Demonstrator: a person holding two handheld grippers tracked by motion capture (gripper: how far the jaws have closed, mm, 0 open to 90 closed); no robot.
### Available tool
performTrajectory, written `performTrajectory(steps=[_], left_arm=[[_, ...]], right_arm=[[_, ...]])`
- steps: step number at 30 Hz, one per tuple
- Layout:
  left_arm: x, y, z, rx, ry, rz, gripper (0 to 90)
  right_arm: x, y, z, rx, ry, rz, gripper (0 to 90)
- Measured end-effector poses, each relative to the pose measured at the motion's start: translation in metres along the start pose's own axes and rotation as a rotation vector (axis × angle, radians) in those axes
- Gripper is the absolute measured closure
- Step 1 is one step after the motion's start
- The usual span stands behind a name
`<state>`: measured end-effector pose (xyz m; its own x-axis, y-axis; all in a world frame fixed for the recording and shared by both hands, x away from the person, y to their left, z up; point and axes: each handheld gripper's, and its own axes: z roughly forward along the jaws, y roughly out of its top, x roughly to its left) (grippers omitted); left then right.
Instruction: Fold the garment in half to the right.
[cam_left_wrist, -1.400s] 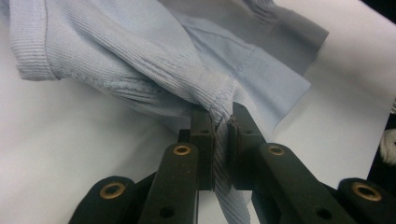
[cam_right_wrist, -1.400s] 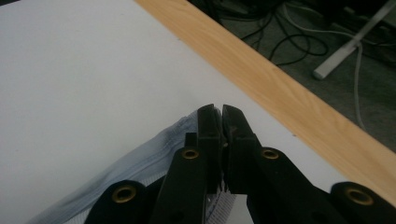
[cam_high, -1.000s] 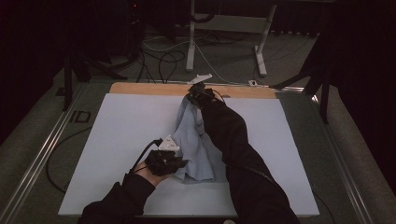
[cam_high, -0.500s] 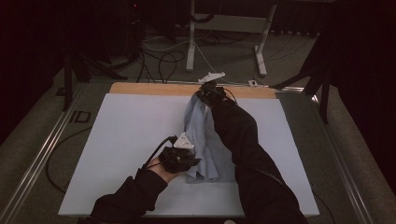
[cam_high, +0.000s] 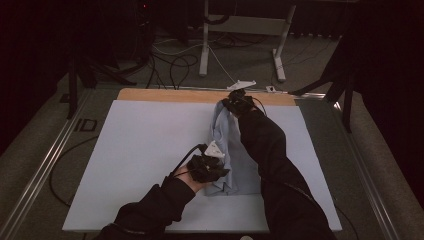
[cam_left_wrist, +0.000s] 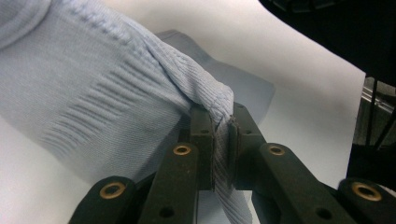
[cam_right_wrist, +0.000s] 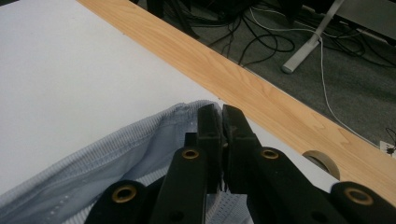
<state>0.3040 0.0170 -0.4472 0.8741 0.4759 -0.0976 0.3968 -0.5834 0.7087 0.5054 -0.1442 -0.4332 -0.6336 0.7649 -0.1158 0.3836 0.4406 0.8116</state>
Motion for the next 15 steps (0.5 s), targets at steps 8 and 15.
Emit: performTrajectory(steps=[8, 15], left_arm=[[-0.005, 0.008, 0.021, 0.016, -0.02, -0.001, 83.5], [-0.008, 0.012, 0.039, 0.03, -0.016, 0.004, 83.4]], right_arm=[[-0.008, -0.01, 0.007, 0.003, 0.014, 0.022, 87.5], [-0.013, -0.021, 0.019, 0.007, 0.024, 0.033, 87.5]])
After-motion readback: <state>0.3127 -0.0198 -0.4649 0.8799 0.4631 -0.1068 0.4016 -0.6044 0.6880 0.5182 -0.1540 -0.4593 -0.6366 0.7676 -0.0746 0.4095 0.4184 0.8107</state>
